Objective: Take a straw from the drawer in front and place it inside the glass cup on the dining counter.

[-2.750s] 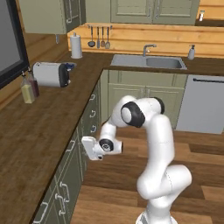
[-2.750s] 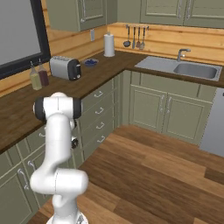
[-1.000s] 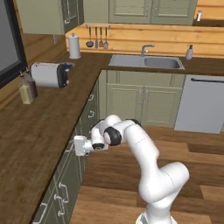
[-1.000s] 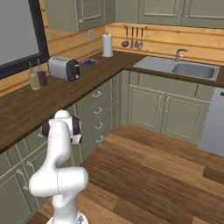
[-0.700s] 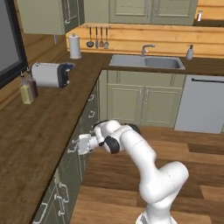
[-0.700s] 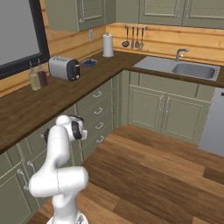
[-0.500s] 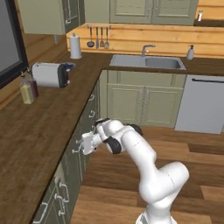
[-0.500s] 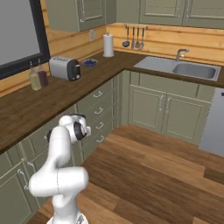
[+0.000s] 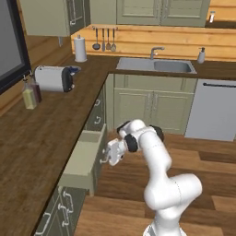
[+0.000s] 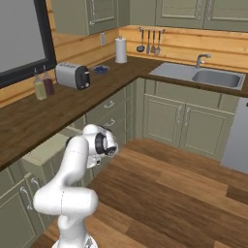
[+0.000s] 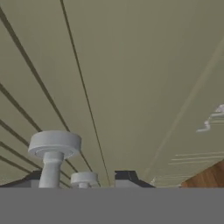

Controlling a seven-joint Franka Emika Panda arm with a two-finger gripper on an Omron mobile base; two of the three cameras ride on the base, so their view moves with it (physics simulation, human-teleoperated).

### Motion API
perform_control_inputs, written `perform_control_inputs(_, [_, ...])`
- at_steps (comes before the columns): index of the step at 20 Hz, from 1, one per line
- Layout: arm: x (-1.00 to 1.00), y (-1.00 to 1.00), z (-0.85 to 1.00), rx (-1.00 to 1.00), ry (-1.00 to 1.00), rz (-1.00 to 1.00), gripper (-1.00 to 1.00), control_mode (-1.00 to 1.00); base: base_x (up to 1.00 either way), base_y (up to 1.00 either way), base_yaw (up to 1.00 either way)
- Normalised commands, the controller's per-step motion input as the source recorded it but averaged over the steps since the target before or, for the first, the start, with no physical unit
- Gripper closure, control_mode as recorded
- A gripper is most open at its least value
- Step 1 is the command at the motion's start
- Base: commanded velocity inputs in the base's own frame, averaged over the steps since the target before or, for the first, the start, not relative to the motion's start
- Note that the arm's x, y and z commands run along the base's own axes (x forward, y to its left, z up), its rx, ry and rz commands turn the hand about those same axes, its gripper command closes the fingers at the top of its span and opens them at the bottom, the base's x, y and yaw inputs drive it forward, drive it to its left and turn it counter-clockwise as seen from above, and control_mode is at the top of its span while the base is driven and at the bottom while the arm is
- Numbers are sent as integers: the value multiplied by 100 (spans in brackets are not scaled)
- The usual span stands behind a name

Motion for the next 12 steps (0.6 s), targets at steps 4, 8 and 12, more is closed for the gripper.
perform_control_inputs(4, [-59, -100, -72, -19, -23, -19, 100, -100, 0, 0, 0])
perform_control_inputs(8, [-39, -100, -63, -10, -23, -17, 100, -100, 0, 0, 0])
perform_control_inputs(12, [-26, -100, -57, 1, -31, -13, 100, -100, 0, 0, 0])
